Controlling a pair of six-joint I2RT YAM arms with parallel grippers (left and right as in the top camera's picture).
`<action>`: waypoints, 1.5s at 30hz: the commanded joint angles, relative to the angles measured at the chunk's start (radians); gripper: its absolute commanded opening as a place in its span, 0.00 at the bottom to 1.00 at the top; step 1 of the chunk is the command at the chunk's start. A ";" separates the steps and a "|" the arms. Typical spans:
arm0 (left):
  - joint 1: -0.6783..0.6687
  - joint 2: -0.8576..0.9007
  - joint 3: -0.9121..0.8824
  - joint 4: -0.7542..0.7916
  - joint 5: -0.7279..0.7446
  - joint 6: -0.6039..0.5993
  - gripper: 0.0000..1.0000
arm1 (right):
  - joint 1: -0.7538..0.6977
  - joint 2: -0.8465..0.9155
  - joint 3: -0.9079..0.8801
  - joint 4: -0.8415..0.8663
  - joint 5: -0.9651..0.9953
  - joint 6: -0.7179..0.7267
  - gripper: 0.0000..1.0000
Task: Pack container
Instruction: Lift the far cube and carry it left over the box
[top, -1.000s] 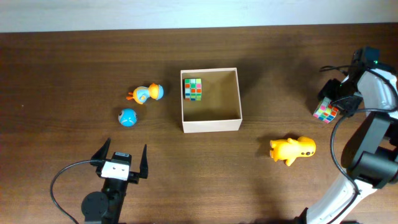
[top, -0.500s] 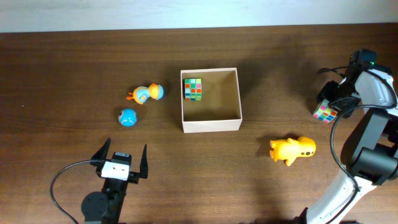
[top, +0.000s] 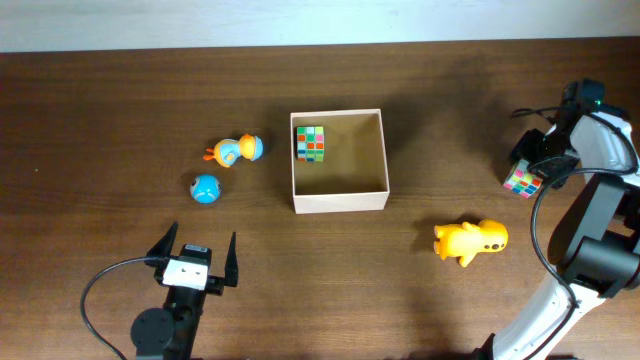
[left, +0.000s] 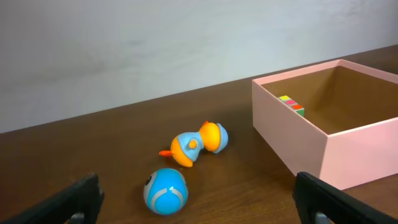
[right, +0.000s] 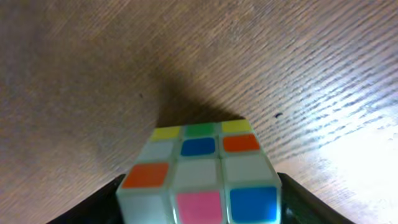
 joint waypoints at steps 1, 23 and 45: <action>0.005 -0.010 -0.007 0.000 -0.004 0.013 0.99 | -0.001 0.018 -0.040 0.015 0.020 0.001 0.68; 0.005 -0.010 -0.007 0.000 -0.004 0.013 0.99 | -0.001 0.014 0.041 -0.029 -0.091 -0.029 0.48; 0.005 -0.010 -0.007 0.000 -0.004 0.013 0.99 | 0.128 -0.068 0.368 -0.235 -0.866 -0.370 0.48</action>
